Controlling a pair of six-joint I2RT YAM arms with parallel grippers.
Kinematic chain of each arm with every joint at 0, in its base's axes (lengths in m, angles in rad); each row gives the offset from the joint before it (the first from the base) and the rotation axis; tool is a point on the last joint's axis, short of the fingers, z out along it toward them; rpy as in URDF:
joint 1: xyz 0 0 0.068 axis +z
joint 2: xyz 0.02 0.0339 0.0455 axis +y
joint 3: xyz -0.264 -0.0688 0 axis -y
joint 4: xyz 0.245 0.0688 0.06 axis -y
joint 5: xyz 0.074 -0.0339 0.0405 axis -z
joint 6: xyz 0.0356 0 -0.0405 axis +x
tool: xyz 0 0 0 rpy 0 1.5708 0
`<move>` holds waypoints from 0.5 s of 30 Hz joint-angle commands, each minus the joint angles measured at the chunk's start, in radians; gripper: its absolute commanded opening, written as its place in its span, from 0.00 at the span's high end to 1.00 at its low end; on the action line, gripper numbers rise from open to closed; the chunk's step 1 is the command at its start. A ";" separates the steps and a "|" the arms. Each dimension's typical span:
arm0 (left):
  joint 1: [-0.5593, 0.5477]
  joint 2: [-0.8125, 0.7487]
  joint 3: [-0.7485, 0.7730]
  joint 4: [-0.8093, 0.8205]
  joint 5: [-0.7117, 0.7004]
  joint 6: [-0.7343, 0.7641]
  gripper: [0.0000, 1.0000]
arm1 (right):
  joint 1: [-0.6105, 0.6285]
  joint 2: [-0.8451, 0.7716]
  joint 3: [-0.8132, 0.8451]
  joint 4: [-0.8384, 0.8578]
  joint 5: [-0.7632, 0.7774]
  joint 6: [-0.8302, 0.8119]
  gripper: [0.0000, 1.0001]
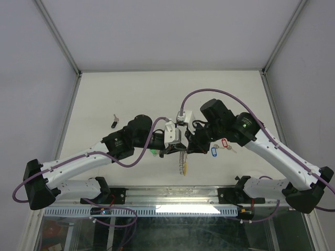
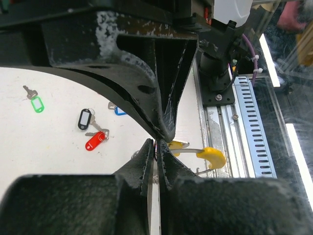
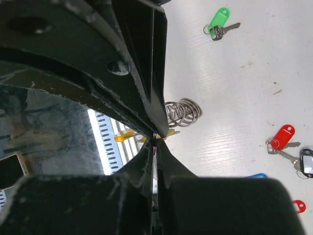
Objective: Put the keys on the keyring
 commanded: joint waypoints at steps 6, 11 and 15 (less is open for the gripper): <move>-0.001 -0.010 0.045 0.021 0.003 0.007 1.00 | 0.014 -0.051 0.023 0.045 -0.001 0.005 1.00; -0.001 -0.030 0.034 0.033 -0.025 -0.004 1.00 | 0.014 -0.083 0.025 0.077 0.004 0.017 1.00; -0.001 -0.047 0.021 0.060 -0.037 -0.015 1.00 | 0.014 -0.106 0.022 0.106 0.019 0.033 0.99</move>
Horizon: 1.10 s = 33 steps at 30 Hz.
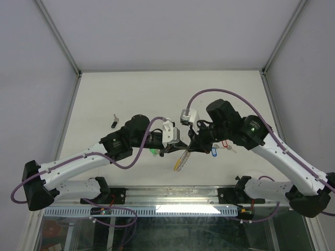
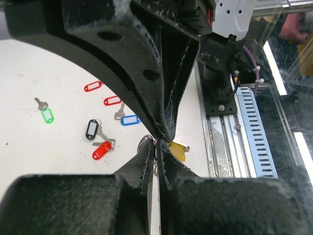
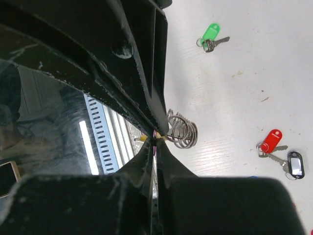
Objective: Put the keys on the keyring
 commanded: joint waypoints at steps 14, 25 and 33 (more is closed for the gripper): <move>0.001 -0.089 -0.033 0.117 -0.092 -0.048 1.00 | 0.007 -0.149 -0.013 0.174 0.062 0.071 0.80; 0.001 -0.113 -0.055 0.165 -0.153 -0.076 1.00 | 0.007 -0.210 -0.094 0.258 0.212 0.206 0.75; 0.002 -0.162 -0.096 0.220 -0.188 -0.108 1.00 | -0.059 -0.334 -0.259 0.523 0.266 0.494 0.68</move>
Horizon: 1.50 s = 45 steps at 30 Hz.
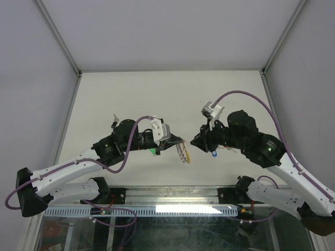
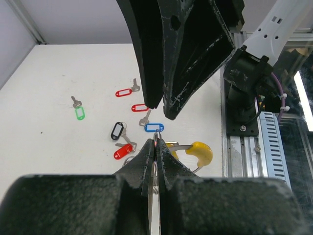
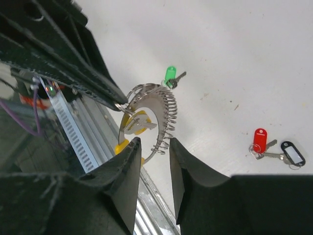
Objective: Put the keys on the keyring
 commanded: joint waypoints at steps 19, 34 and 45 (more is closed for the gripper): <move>0.014 -0.122 -0.090 0.259 -0.064 -0.150 1.00 | -0.281 -0.135 -0.286 0.634 -0.542 0.376 0.64; 0.014 -0.102 -0.076 0.267 -0.024 -0.155 1.00 | -0.281 -0.104 -0.302 0.718 -0.591 0.396 0.64; 0.014 -0.102 -0.072 0.268 -0.014 -0.151 1.00 | -0.280 -0.067 -0.310 0.765 -0.617 0.422 0.67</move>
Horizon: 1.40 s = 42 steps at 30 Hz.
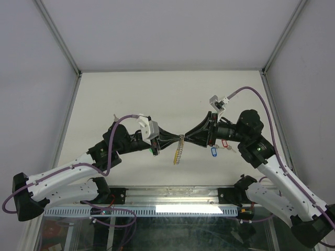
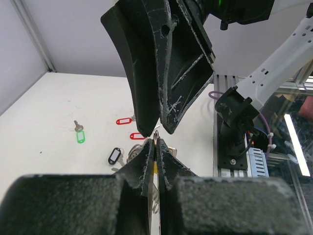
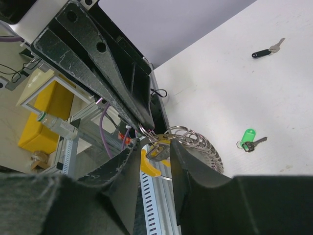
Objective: Put the keys on the keyring
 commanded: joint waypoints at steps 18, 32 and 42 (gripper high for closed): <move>0.013 -0.003 0.012 0.076 0.012 -0.009 1.00 | -0.004 0.019 -0.017 0.125 -0.070 0.054 0.84; 0.013 0.007 0.019 0.073 0.010 0.000 1.00 | -0.005 -0.001 0.015 0.035 -0.062 0.015 1.00; 0.014 0.000 0.016 0.068 0.006 0.005 1.00 | -0.005 -0.003 0.036 -0.048 -0.023 -0.018 1.00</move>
